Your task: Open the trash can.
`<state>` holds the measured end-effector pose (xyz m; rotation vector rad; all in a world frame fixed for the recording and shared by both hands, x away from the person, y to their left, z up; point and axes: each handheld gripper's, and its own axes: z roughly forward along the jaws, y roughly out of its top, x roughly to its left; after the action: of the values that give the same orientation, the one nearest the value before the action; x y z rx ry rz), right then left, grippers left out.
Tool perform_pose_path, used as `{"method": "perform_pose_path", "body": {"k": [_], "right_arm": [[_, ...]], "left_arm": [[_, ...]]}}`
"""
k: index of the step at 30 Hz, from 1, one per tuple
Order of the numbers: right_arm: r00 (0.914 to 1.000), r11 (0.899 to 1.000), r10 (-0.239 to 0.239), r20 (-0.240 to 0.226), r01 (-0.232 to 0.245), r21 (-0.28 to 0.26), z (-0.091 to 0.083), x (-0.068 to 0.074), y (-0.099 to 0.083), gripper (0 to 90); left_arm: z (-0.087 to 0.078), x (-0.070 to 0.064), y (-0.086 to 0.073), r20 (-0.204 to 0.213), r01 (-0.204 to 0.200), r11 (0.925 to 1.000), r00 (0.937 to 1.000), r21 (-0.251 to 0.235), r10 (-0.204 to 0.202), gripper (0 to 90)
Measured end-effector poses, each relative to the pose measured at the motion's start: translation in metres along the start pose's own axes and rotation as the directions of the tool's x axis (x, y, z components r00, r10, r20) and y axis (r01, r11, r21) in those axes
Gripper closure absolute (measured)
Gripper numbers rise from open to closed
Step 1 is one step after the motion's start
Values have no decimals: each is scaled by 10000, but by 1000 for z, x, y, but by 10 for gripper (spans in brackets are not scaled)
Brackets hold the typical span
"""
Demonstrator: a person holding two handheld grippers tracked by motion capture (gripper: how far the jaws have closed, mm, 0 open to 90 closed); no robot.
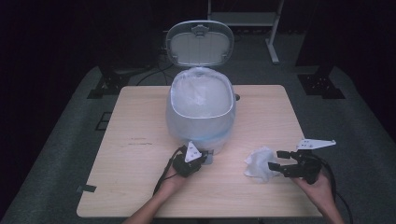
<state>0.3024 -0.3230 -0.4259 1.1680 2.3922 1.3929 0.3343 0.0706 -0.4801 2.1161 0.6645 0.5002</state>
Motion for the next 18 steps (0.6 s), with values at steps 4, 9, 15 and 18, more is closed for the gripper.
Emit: {"method": "perform_pose_path", "body": {"k": [4,9,15,18], "right_arm": [[10000,9999,-14,11,14,164,5,2,-5,263],[9999,9996,-91,-66,93,270,14,7,-6,263],[9991,9971,-420,52,416,641,27,16,-4,257],[9984,9958,-555,109,546,731,31,18,-1,263]], "left_arm": [[0,1,0,59,78,10000,10000,-10,-78,820],[0,1,0,52,81,10000,10000,-6,-81,820],[0,1,1,47,67,10000,10000,72,-67,819],[0,1,1,72,83,10000,9999,35,-83,818]]}}
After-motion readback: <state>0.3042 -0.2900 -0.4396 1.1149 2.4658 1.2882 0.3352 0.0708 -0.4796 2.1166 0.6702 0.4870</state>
